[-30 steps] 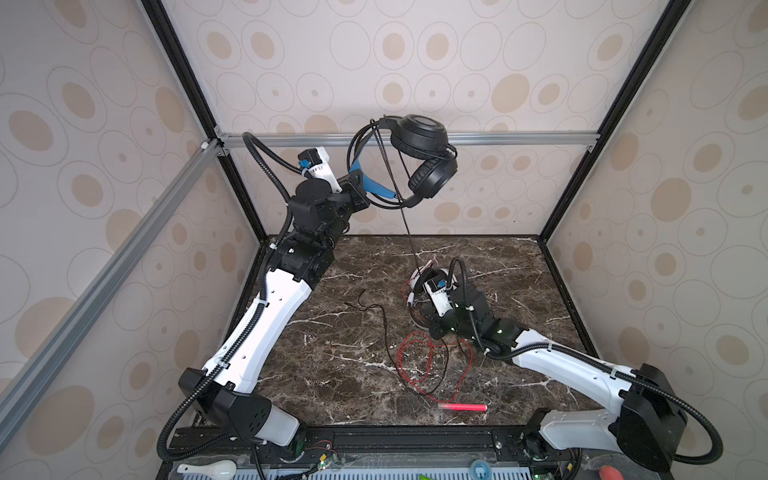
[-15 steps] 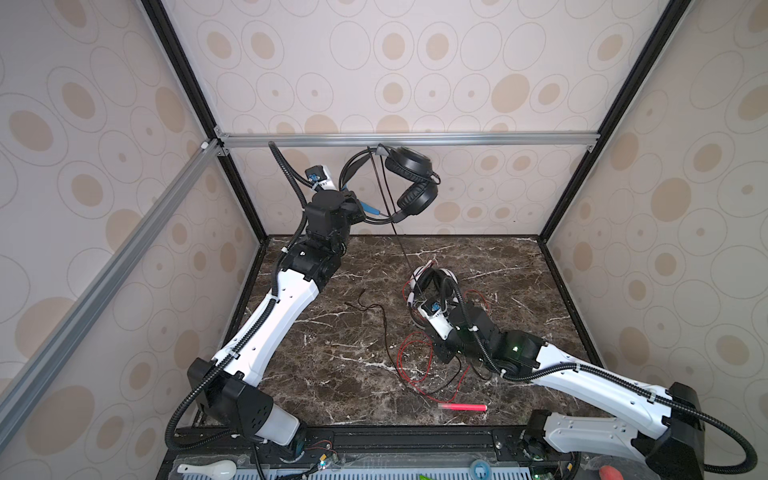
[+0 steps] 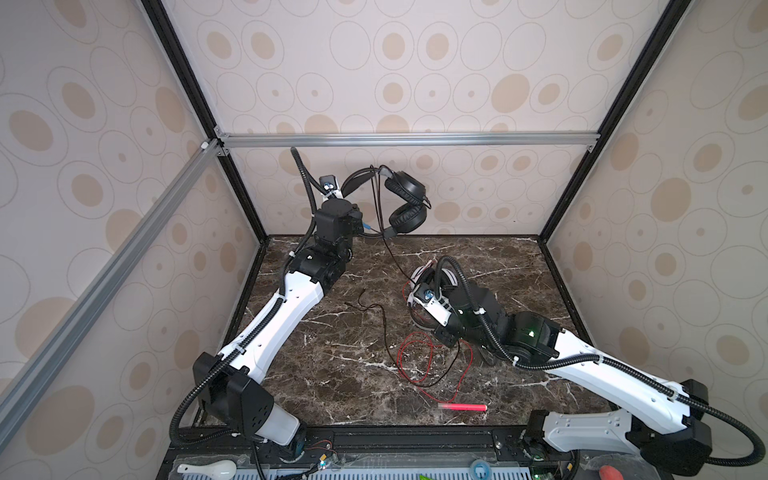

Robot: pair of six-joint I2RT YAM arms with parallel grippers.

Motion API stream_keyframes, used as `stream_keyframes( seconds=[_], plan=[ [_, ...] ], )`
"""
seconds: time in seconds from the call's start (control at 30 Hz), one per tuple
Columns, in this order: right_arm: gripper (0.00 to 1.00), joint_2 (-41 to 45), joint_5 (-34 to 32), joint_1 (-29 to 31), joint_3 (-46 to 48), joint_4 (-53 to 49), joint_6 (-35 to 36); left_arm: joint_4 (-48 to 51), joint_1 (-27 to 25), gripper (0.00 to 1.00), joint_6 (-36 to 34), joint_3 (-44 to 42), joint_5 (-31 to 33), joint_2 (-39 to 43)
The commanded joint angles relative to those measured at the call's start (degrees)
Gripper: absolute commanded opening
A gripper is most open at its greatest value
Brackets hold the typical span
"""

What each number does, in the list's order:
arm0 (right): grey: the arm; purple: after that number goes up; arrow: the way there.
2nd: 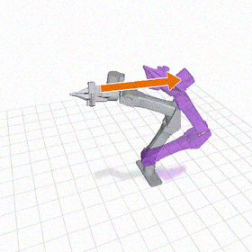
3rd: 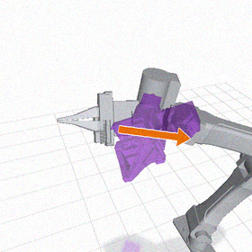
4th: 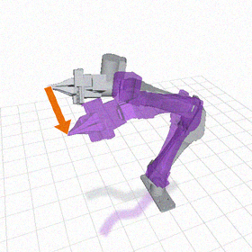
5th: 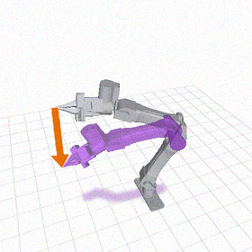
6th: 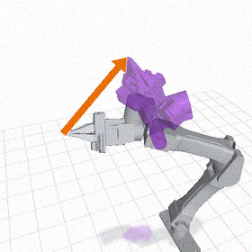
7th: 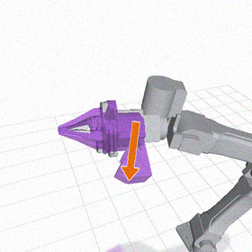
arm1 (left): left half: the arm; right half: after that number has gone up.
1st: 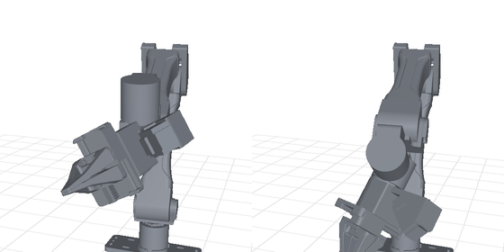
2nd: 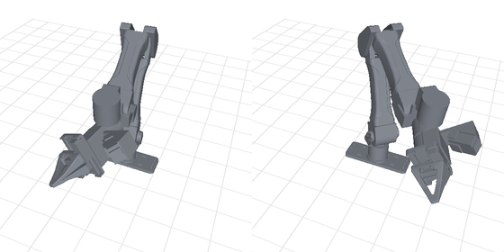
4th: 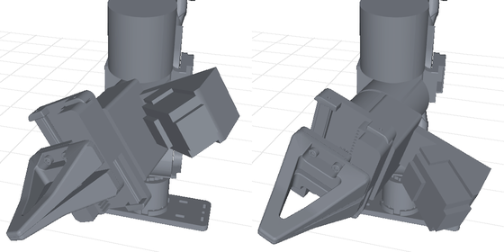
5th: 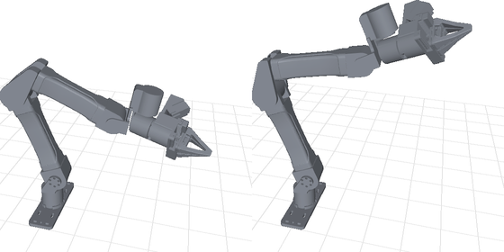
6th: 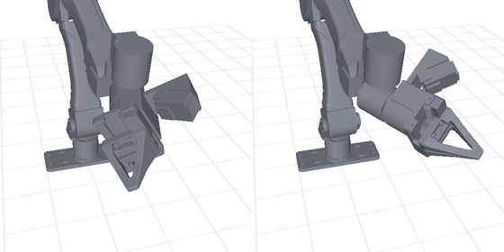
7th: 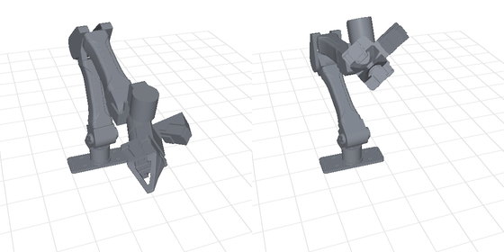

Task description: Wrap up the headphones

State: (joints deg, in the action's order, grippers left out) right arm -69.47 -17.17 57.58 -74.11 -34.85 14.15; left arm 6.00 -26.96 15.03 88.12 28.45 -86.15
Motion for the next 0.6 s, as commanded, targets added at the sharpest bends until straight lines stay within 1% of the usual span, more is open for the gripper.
stream_keyframes(
  seconds=[0.0,0.1,0.17,0.23,0.3,0.4,0.47,0.57],
  plan=[
    [0.00,-3.1,-4.1,0.4,-6.8,-5.3,10.7,0.1,-1.5,0.00,-4.7,0.2,3.2,1.6],
    [0.00,-7.0,-7.8,0.4,-14.1,-6.8,16.5,3.9,-3.1,0.00,-7.4,-1.7,4.5,1.5],
    [0.00,-8.7,-10.3,0.3,-16.6,-5.7,20.2,4.1,-3.8,0.00,-9.5,-4.9,3.4,3.2],
    [0.00,-9.9,-10.8,-1.0,-18.7,-4.6,22.1,5.3,-4.0,0.00,-11.4,-7.2,0.5,4.9],
    [0.00,-11.3,-10.7,-2.7,-20.8,-4.6,23.2,7.4,-4.1,0.00,-14.3,-8.8,-4.2,6.3],
    [0.00,-12.8,-13.8,-3.9,-21.6,-3.9,27.2,12.2,-4.3,0.00,-17.7,-9.6,-9.3,7.9],
    [0.00,-12.9,-13.5,-5.5,-22.0,-3.5,27.5,13.8,-4.3,0.00,-19.5,-10.9,-11.8,9.6],
    [0.01,-12.1,-10.9,-9.3,-23.1,-2.9,24.3,16.0,-4.3,0.00,-21.7,-12.3,-16.8,12.5]
  ],
)
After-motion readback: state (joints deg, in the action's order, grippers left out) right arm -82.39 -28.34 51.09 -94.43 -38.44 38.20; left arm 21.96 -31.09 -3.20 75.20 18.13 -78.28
